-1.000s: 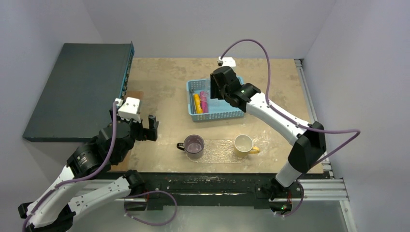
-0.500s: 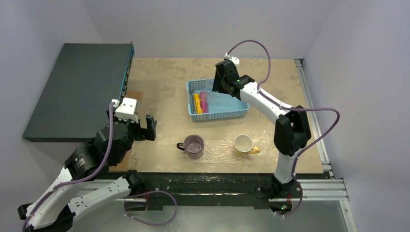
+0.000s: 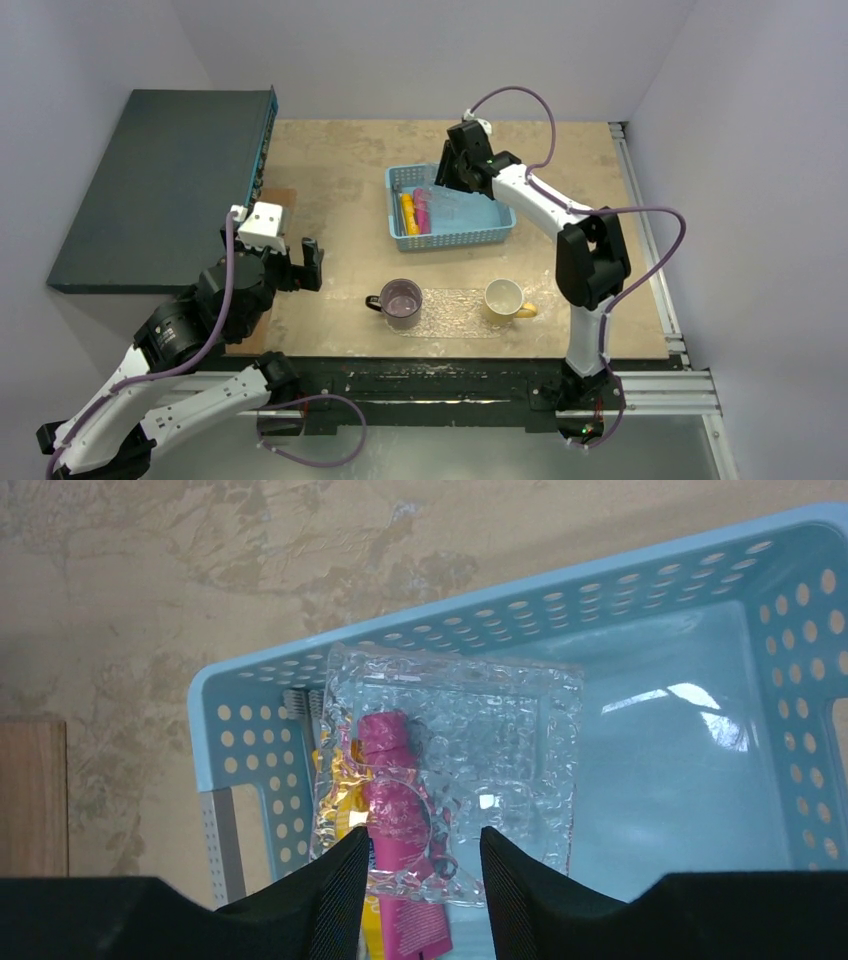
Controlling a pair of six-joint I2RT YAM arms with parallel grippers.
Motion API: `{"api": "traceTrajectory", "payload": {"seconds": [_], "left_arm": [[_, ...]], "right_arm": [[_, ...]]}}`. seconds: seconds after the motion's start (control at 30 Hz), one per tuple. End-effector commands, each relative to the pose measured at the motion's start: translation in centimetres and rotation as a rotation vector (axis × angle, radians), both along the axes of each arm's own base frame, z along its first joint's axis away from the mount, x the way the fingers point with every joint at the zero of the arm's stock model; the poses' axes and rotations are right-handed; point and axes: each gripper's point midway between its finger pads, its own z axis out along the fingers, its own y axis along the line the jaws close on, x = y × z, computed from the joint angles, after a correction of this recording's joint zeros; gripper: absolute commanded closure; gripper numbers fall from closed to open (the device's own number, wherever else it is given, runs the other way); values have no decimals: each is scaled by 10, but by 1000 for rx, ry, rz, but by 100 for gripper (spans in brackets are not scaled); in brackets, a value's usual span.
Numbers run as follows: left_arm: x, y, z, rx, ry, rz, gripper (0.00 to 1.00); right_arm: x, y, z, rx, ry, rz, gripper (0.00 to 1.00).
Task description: Prepare toiletry sets of a toothbrush and toothpaste on the tray
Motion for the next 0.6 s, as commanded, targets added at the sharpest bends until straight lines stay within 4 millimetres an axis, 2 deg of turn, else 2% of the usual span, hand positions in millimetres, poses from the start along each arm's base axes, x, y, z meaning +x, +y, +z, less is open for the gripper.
{"api": "traceTrajectory", "payload": {"seconds": [0.0,0.57], "left_arm": [[4,2,3,-12,-16,31,0],[4,1,2,-2,-11,25,0]], "right_arm": [[12,7,14,68,-32,-15,54],[18,7,-11,79,12,-15,60]]}}
